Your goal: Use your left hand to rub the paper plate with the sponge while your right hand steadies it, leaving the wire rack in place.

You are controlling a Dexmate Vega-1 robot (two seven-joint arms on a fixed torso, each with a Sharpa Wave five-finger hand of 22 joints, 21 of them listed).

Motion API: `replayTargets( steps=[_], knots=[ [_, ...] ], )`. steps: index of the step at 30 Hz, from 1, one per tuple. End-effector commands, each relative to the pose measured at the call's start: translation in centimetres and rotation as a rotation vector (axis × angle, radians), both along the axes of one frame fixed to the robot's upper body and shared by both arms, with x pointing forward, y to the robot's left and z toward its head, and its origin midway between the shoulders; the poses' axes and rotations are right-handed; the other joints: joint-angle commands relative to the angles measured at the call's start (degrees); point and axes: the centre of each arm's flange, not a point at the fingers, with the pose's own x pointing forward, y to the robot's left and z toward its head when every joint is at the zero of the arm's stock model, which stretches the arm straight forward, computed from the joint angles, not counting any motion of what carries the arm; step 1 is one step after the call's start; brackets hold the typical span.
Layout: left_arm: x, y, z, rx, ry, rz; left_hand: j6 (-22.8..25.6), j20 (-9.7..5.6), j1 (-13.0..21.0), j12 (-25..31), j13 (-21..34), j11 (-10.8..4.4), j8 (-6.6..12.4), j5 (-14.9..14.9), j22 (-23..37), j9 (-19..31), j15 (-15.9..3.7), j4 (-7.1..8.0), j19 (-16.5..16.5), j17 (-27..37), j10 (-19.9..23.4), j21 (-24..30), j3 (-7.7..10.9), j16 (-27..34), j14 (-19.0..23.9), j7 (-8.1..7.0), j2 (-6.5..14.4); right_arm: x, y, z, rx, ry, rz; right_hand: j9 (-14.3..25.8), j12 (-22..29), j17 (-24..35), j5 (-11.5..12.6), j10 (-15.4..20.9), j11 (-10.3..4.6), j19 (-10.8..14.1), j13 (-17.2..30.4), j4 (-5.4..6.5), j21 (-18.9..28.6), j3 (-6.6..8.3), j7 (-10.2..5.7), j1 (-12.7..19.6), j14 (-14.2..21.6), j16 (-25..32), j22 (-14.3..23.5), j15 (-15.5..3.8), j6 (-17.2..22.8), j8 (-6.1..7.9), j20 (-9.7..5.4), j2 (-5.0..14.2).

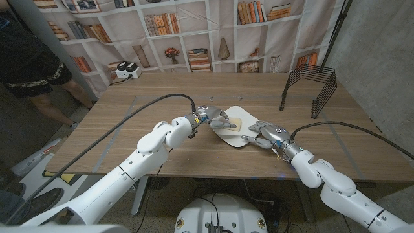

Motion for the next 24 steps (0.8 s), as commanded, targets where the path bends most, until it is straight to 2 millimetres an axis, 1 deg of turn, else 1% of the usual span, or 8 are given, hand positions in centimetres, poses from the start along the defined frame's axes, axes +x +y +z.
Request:
replayTargets(
  steps=[1,8,16,20,22,24],
  knots=[
    [0.78,-0.34,-0.54,-0.001,0.034,-0.001,0.4,-0.21,0.0,0.3,0.0,0.22,-0.03,0.2,0.1,0.0,-2.64,-0.37,-0.1,0.1,0.7,-0.3,-0.16,0.2,0.9,0.37,0.2,-0.04,-0.32,-0.05,0.007,0.009,-0.007,0.3,0.5,0.0,0.5,0.6,0.09,0.0,0.3,-0.01,0.3,-0.28,0.1,0.0,0.7,0.4,0.3,-0.02,0.4,-0.27,-2.63,0.47],
    [1.05,-0.24,-0.92,-0.011,0.05,0.004,0.7,-0.57,0.1,0.3,0.0,0.45,0.01,0.2,0.1,0.0,-2.75,-0.44,-0.1,0.1,0.9,-0.3,-0.21,0.2,1.1,0.61,0.3,0.13,-0.35,0.19,0.001,0.008,0.001,0.3,0.5,0.0,0.5,0.6,0.21,0.1,0.3,-0.03,0.4,-0.3,0.14,0.0,0.8,0.3,0.3,0.0,0.5,-0.29,-2.65,0.49],
    [1.35,-0.57,-1.03,-0.006,0.071,-0.001,1.4,-1.01,0.3,0.4,0.0,0.34,0.18,0.3,0.1,0.0,-2.82,-0.53,0.0,0.1,1.4,-0.4,-0.27,0.3,1.4,0.64,0.4,0.44,-0.49,0.5,0.003,0.008,0.001,0.3,0.5,0.0,0.5,0.6,0.29,0.1,0.3,-0.06,0.4,-0.33,0.16,0.1,0.8,0.3,0.3,-0.14,0.4,-0.34,-2.62,0.51],
    [0.99,-0.67,-0.87,-0.01,0.071,-0.014,1.6,-1.57,0.4,0.5,0.0,0.47,0.21,0.3,0.1,0.0,-2.77,-0.58,0.1,0.1,1.5,-0.3,-0.28,0.3,1.5,0.78,0.4,0.54,-0.5,0.52,0.002,0.007,0.001,0.3,0.5,0.0,0.5,0.6,0.3,0.1,0.3,-0.07,0.4,-0.34,0.17,0.1,0.9,0.3,0.3,-0.15,0.5,-0.35,-2.65,0.52],
    [0.58,-0.75,-0.69,-0.002,0.066,-0.017,1.8,-1.91,0.6,0.5,0.0,0.78,0.25,0.3,0.0,0.0,-2.63,-0.65,0.2,0.0,1.8,-0.3,-0.3,0.3,1.8,1.2,0.5,0.6,-0.52,0.57,0.0,0.003,0.001,0.3,0.5,0.0,0.6,0.6,0.32,0.1,0.3,-0.08,0.4,-0.34,0.18,0.1,0.9,0.3,0.3,-0.12,0.4,-0.37,-2.63,0.53],
    [0.41,-0.83,-0.66,-0.001,0.071,-0.023,1.8,-2.04,0.6,0.5,0.0,0.83,0.23,0.3,0.0,-0.1,-2.64,-0.67,0.2,0.0,1.9,-0.3,-0.31,0.3,1.8,1.15,0.5,0.63,-0.55,0.61,0.001,0.002,0.0,0.3,0.5,0.0,0.6,0.6,0.38,0.1,0.3,-0.09,0.4,-0.35,0.24,0.1,0.9,0.3,0.3,-0.12,0.5,-0.37,-2.64,0.54]
  ],
)
